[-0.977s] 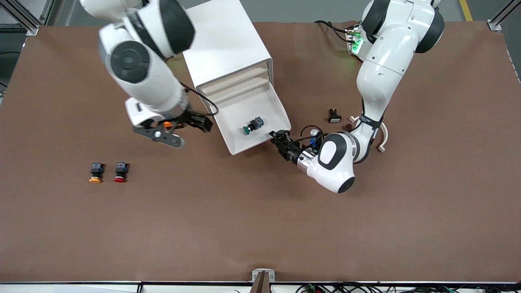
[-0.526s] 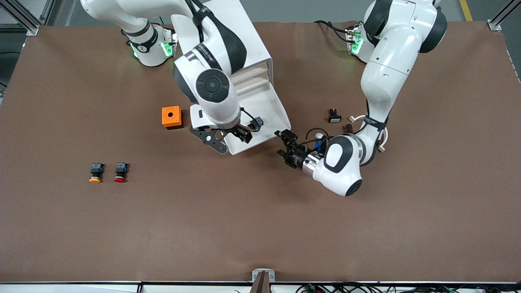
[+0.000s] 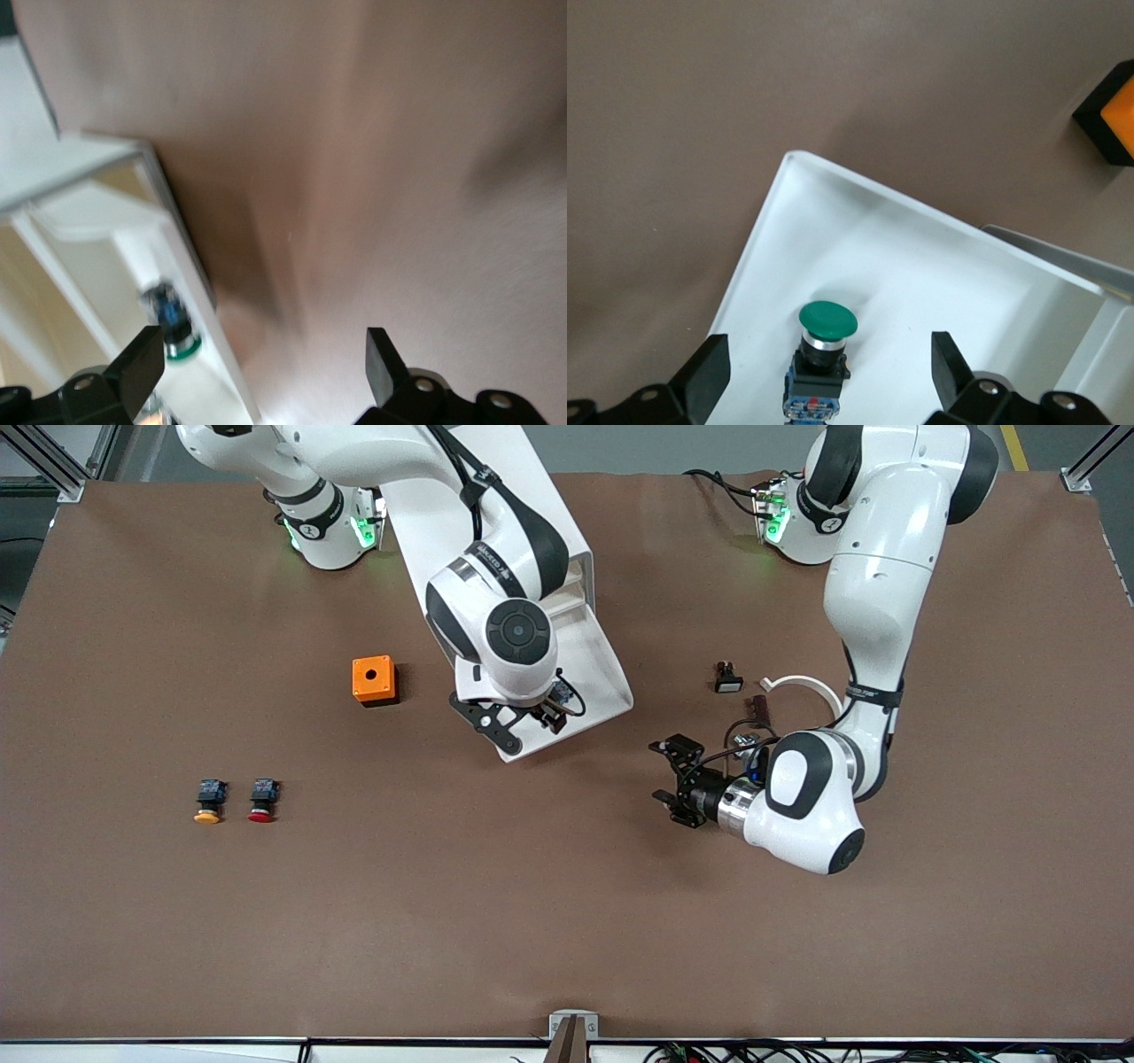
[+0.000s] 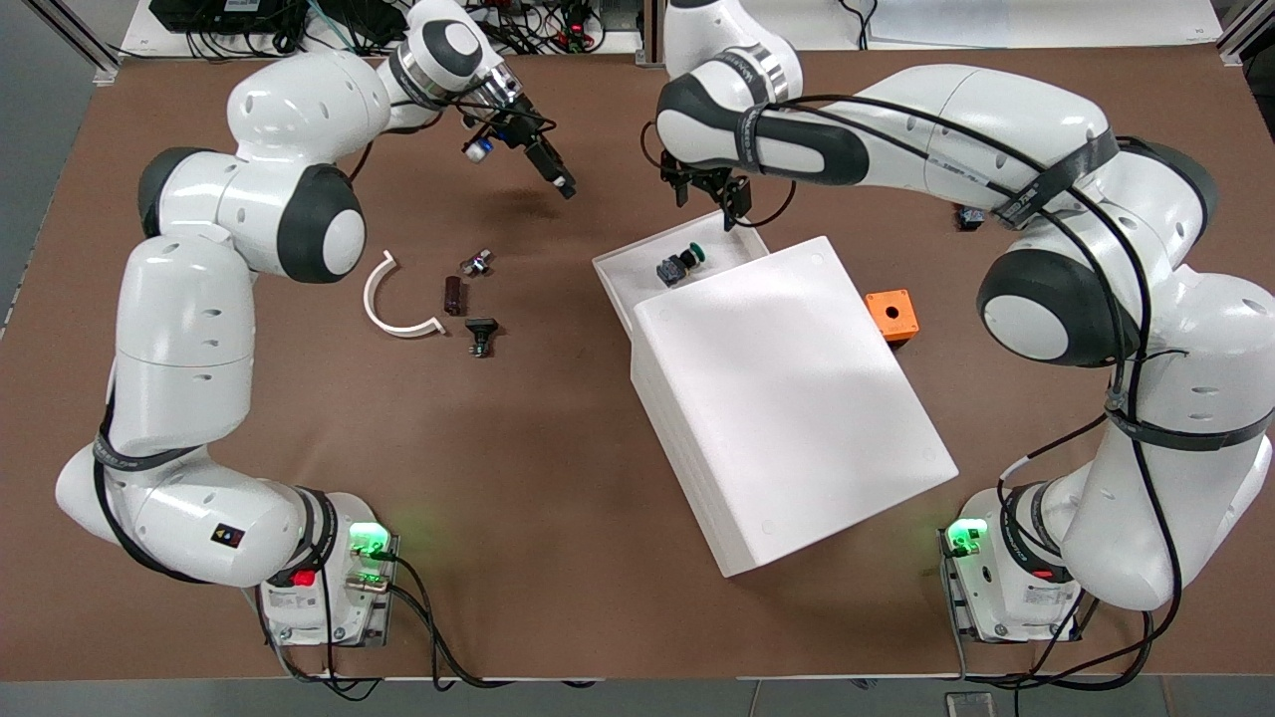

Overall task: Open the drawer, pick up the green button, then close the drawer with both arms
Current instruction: 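Lift the green button with the right gripper while the left gripper releases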

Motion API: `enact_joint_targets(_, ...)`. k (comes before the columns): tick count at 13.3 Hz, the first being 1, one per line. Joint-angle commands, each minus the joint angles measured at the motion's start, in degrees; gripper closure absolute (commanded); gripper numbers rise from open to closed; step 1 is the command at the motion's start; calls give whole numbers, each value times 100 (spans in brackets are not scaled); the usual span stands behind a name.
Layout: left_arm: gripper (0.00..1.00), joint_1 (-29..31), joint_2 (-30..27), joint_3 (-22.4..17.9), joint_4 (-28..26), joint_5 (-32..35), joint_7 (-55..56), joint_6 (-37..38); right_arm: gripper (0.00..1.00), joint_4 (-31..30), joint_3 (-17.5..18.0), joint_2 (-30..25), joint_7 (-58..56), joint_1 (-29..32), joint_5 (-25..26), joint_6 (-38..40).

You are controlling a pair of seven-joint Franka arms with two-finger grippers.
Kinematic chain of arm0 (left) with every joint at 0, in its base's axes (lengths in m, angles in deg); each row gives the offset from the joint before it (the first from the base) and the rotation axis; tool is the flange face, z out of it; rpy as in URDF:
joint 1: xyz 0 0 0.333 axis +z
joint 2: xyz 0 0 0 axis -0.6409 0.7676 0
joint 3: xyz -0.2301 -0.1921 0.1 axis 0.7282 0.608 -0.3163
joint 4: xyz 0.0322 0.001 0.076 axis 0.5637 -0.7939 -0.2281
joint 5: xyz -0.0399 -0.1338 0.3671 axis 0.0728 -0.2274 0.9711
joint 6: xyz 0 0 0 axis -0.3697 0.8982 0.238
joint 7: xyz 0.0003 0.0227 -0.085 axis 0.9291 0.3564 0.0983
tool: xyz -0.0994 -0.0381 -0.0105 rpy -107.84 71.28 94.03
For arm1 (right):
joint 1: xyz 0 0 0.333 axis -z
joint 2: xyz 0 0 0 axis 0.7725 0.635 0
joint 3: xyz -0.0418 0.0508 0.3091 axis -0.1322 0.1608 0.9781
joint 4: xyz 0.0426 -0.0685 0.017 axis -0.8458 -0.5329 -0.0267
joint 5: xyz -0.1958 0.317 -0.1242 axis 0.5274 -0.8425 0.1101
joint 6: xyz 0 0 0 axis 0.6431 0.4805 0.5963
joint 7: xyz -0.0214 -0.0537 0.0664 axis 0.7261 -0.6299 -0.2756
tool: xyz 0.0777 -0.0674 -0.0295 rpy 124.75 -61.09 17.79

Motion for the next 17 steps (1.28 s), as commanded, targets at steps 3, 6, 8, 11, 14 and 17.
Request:
enact_joint_targets(3, 0, -208, -341, 24, -55, 1387, -913, 124, 0, -251, -54, 28, 301, -195, -22, -169)
enact_joint_targets(6, 0, -209, -534, -3, -55, 1748, -1176, -42, 0, -322, -63, 177, 574, -344, -13, -485)
enact_joint_targets(8, 0, -218, -728, 15, -81, 2176, -1571, -61, 0, -322, -63, 230, 575, -406, -13, -556)
enact_joint_targets(11, 0, -201, -939, 173, -90, 2759, -2755, -70, 0, -322, -63, 292, 583, -406, -13, -565)
enact_joint_targets(14, 0, -200, -1106, 173, -186, 2777, -4267, -70, 8, -313, -63, 336, 575, -424, -22, -652)
enact_joint_targets(17, 0, -296, -1150, 182, -257, 2926, -4788, -70, 50, -313, -63, 380, 575, -450, -22, -723)
